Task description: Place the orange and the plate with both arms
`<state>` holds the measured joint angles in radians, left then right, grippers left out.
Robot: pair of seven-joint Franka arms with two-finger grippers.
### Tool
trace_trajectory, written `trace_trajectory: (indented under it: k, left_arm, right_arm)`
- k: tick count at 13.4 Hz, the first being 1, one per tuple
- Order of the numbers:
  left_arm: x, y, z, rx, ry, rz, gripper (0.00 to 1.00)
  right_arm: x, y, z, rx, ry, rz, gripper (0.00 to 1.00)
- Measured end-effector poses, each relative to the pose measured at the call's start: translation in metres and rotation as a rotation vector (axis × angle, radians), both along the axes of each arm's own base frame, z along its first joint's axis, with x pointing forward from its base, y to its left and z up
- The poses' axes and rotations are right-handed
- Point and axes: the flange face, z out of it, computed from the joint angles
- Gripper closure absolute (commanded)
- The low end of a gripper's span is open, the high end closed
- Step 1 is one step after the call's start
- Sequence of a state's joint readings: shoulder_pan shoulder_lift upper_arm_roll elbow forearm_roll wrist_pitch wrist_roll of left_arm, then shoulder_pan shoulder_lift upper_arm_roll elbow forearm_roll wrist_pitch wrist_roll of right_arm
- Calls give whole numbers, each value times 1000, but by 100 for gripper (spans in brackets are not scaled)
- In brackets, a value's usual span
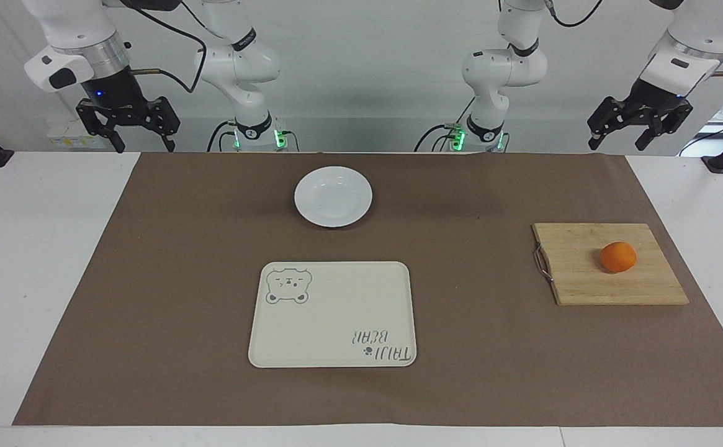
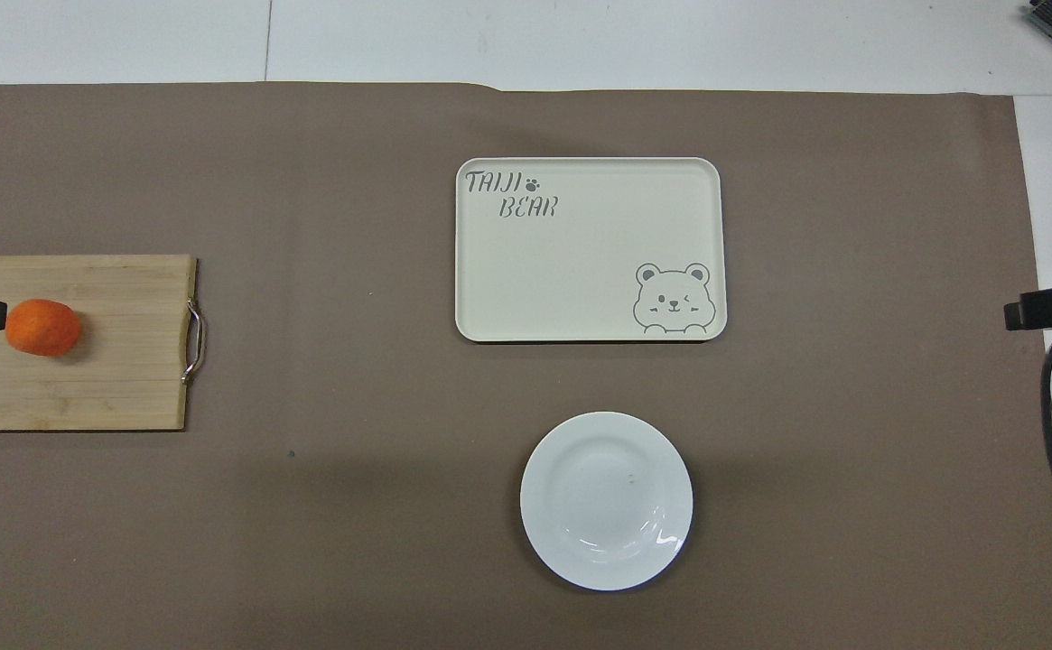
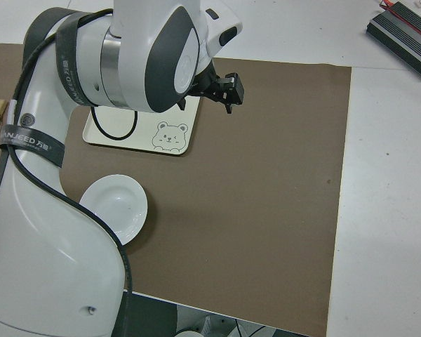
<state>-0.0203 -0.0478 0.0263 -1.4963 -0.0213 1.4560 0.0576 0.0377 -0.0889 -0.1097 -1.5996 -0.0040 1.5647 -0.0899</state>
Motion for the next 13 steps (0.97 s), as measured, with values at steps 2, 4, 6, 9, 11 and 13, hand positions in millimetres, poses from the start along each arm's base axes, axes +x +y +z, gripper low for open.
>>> trace_trajectory:
  k: [2,4,6,9,11,13]
  left_arm:
    - [0,0,0,0,0,-1,0]
    - [0,0,0,0,-1,-1,0]
    - [0,0,0,0,-2,-1,0]
    - [0,1,0,0,-4,1,0]
    - [1,2,0,0,-5,2,0]
    - [1,2,0,0,-9,3,0]
  right_arm:
    - [0,0,0,0,0,0,0]
    - [0,0,0,0,0,0,0]
    - [0,0,0,0,0,0,0]
    - [0,0,0,0,0,0,0]
    - [0,0,0,0,0,0,0]
    - [0,0,0,0,0,0,0]
